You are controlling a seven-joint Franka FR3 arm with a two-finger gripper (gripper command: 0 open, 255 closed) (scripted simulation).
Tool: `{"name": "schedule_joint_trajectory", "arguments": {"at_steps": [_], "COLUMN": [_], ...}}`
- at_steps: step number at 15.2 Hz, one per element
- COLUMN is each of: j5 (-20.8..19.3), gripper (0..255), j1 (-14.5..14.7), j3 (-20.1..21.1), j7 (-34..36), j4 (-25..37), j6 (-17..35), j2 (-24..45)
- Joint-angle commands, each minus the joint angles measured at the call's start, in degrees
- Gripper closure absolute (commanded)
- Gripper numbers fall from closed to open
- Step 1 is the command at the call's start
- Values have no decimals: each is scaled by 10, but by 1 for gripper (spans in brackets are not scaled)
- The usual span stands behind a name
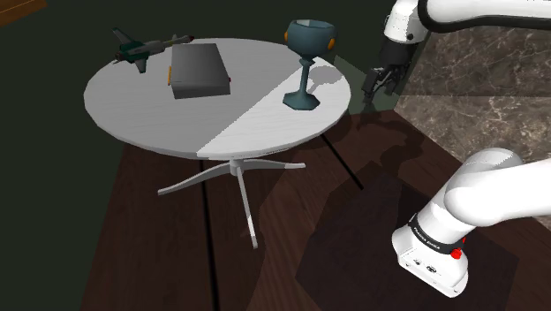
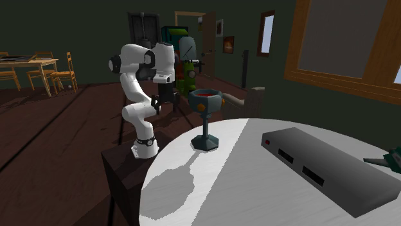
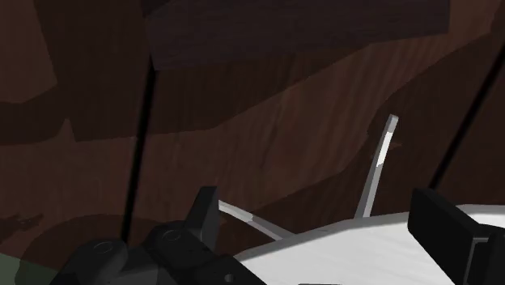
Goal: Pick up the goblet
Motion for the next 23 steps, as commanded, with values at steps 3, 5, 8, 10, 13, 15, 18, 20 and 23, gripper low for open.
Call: {"name": "schedule_joint_trajectory", "arguments": {"at_steps": [3, 5, 8, 10, 13, 15, 18, 20, 23], "j5": [-4, -11, -25, -39, -68, -93, -131, -139, -114], "gripper": [0, 0, 0, 0, 0, 0, 0, 0, 0], "j1": [1, 1, -4, -13, -44, -83, -188, -293, -388], "j3": [9, 19, 36, 51, 83, 116, 204, 294, 381], "j7": [11, 23, 46, 66, 105, 139, 203, 244, 261], "j4": [-36, -69, -113, -136, -160, -168, -167, -159, -155], "j6": [90, 183, 328, 428, 582, 685, 839, 940, 1020], "j2": [-14, -23, -23, -15, 10, 32, 63, 70, 66]}}
